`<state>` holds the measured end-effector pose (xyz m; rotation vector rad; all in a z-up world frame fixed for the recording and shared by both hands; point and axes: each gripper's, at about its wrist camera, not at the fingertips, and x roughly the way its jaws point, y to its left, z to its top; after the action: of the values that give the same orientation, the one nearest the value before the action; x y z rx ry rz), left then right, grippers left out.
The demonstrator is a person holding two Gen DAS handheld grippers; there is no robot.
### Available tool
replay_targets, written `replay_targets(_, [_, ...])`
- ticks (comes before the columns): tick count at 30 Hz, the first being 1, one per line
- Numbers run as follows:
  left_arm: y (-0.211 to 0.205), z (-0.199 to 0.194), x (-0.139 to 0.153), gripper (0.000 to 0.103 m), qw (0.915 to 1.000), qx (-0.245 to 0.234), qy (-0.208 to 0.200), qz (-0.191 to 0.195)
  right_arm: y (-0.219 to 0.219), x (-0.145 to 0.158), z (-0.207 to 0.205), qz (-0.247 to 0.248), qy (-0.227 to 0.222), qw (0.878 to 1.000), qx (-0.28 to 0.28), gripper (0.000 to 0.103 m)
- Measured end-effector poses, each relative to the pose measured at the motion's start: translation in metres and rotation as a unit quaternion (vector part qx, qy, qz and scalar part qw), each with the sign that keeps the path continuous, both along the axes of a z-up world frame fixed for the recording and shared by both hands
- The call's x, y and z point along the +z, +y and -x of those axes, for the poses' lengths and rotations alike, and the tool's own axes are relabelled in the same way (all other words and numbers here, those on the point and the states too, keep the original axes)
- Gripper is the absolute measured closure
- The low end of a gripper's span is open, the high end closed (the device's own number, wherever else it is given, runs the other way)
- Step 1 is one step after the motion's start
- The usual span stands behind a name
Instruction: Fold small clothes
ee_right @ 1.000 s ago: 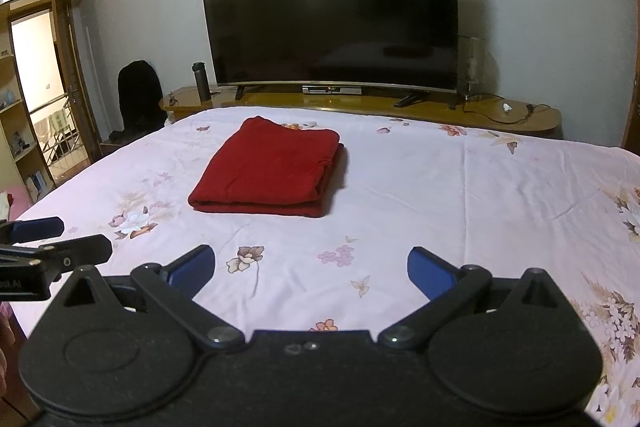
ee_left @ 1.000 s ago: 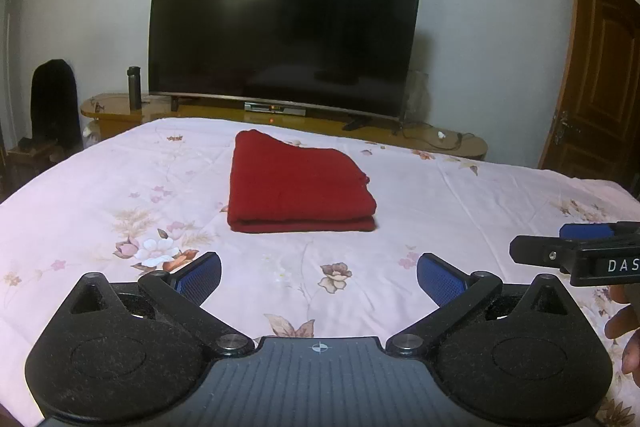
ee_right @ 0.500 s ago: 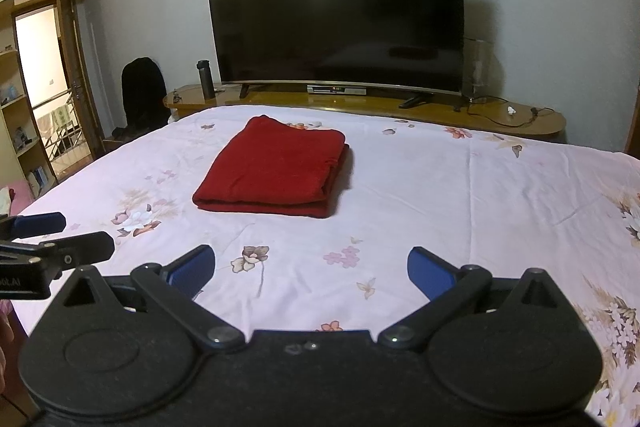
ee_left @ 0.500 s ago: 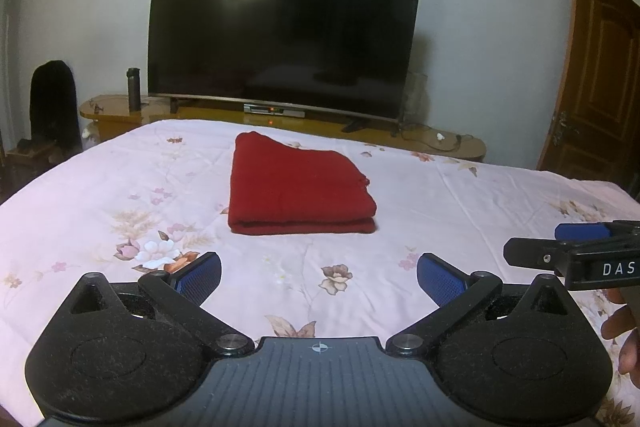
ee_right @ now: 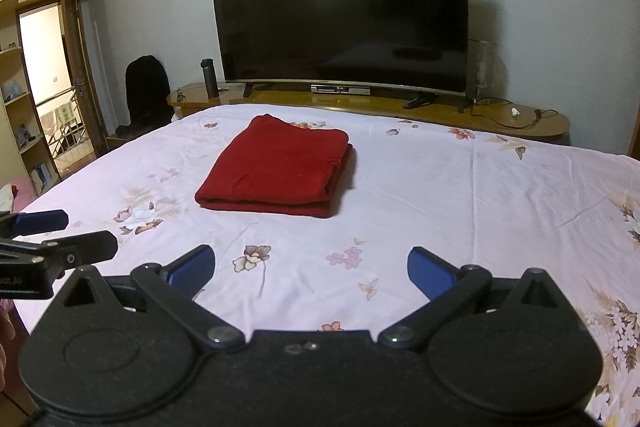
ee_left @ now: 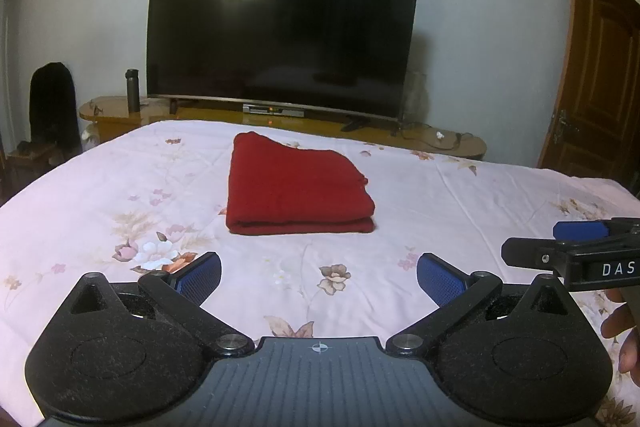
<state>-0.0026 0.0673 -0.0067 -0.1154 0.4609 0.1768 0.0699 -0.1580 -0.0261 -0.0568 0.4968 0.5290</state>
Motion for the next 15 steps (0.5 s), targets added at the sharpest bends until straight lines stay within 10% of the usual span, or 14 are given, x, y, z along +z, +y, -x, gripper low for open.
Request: replay_targets(15, [-0.0053, 0.0038, 0.004, 0.0, 0.9996, 0.013, -0.023, -0.01, -0.0071, 0.0029, -0.0001, -0.007, -0.01, 1.0, 0.005, 0.001])
